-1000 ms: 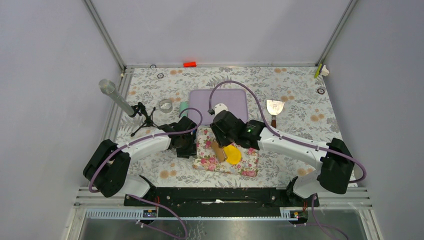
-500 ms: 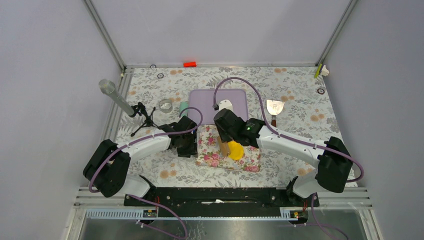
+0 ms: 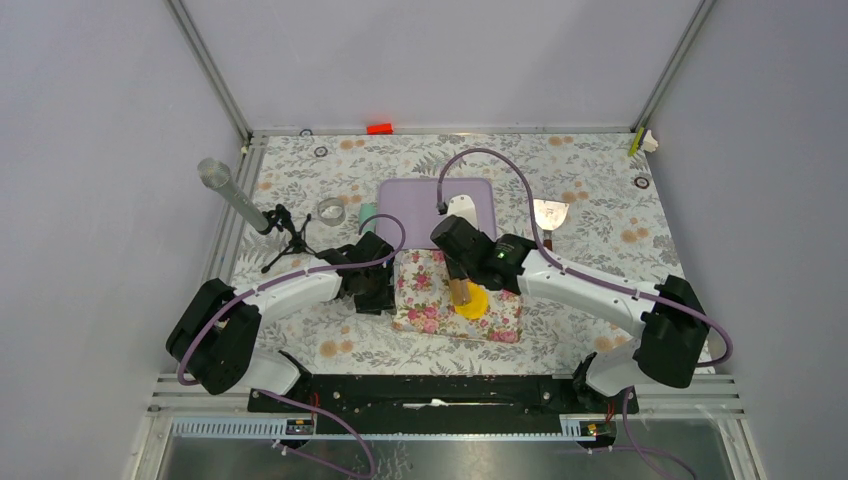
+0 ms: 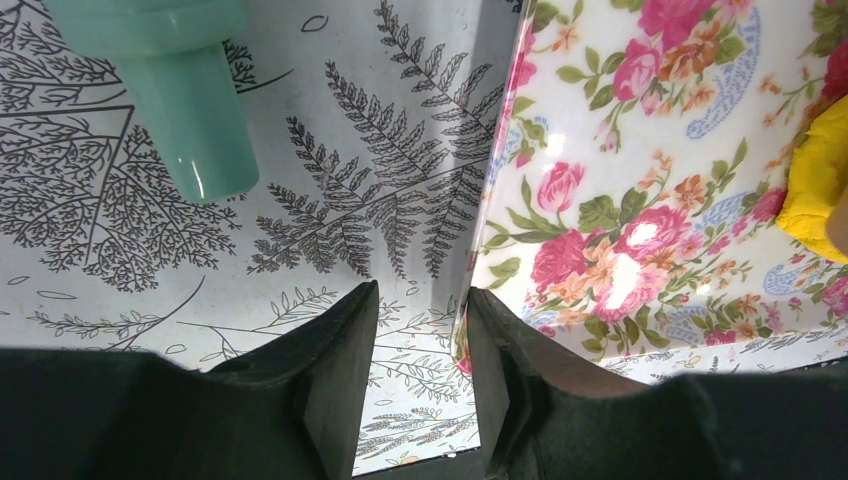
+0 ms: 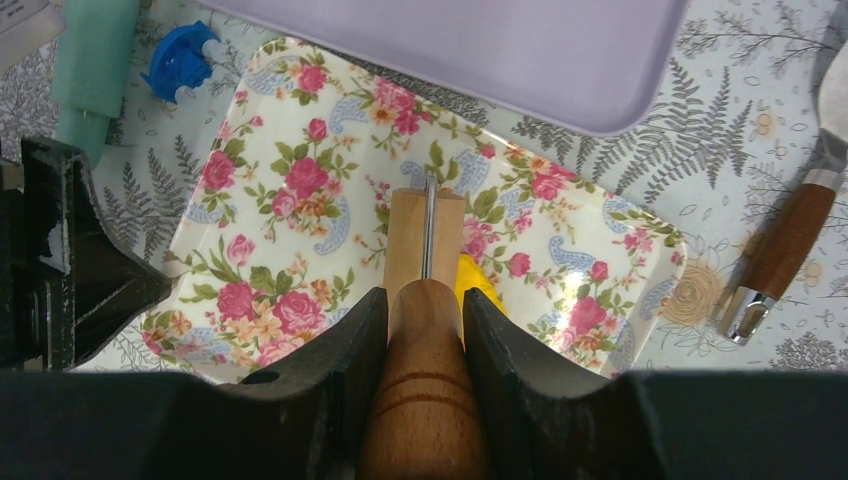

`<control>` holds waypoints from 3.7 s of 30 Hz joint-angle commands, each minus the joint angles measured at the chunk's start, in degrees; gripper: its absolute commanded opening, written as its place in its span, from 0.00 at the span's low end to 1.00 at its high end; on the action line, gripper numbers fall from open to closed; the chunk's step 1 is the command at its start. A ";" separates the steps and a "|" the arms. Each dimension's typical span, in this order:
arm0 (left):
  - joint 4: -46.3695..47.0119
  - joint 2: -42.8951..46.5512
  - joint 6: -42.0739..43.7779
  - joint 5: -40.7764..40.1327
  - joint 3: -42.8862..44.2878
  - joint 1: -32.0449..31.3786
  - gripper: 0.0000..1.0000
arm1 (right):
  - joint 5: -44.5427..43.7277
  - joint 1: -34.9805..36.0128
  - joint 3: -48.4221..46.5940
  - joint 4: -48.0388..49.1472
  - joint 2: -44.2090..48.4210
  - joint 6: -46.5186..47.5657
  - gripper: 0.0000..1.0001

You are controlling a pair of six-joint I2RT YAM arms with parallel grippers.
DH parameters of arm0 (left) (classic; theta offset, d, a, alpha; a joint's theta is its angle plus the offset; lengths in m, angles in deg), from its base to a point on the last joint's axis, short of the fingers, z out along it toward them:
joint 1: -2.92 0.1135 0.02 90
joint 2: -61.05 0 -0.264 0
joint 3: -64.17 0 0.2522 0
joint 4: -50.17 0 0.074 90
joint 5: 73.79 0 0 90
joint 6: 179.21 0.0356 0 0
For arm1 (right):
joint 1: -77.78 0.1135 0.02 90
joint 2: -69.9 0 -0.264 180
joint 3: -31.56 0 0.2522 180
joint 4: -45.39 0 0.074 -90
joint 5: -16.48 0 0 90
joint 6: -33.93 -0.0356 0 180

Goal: Roll out the dumpling wrappers from the dough
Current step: Flatten out the dough on the work surface.

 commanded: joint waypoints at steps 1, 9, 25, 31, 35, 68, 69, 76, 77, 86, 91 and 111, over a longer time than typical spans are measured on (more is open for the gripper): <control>1.22 1.62 0.72 0.77 -0.48 0.24 0.43 | -4.43 -1.10 -2.91 0.30 3.62 -0.29 0.00; 2.19 1.63 0.31 0.80 0.96 0.22 0.43 | -0.65 -1.65 -3.87 2.89 2.74 -1.47 0.00; 1.16 -1.01 0.77 -0.49 3.46 0.17 0.43 | 14.51 -6.48 -1.13 -6.22 9.57 12.73 0.00; 1.07 -1.60 0.96 -0.62 3.57 0.17 0.43 | 18.15 -6.48 1.56 -4.43 9.61 13.63 0.00; 1.07 -1.75 0.86 -0.78 3.49 0.17 0.43 | 16.89 -6.60 5.54 -2.48 9.84 13.54 0.00; 1.08 -1.86 0.70 -1.04 2.79 0.17 0.43 | 21.45 -6.74 10.81 5.08 11.86 9.95 0.00; 1.07 -1.86 0.70 -1.04 2.78 0.17 0.43 | 21.46 -6.74 9.95 4.85 12.59 9.68 0.00; 0.91 -1.54 0.63 -0.86 2.87 0.17 0.43 | 19.05 -6.74 6.29 4.37 16.47 8.97 0.00; 0.83 -1.33 0.61 -0.87 2.96 0.17 0.43 | 17.76 -6.74 6.31 4.34 17.01 9.16 0.00; 0.05 0.00 0.70 -1.05 3.43 0.17 0.43 | 10.71 -6.88 10.37 7.67 17.23 11.17 0.00; -0.07 0.56 0.63 -1.38 3.08 0.18 0.43 | 11.18 -6.92 14.25 9.43 15.92 10.83 0.00; 0.02 0.31 0.59 -1.14 2.99 0.17 0.42 | 15.19 -6.92 25.35 14.14 14.79 5.33 0.00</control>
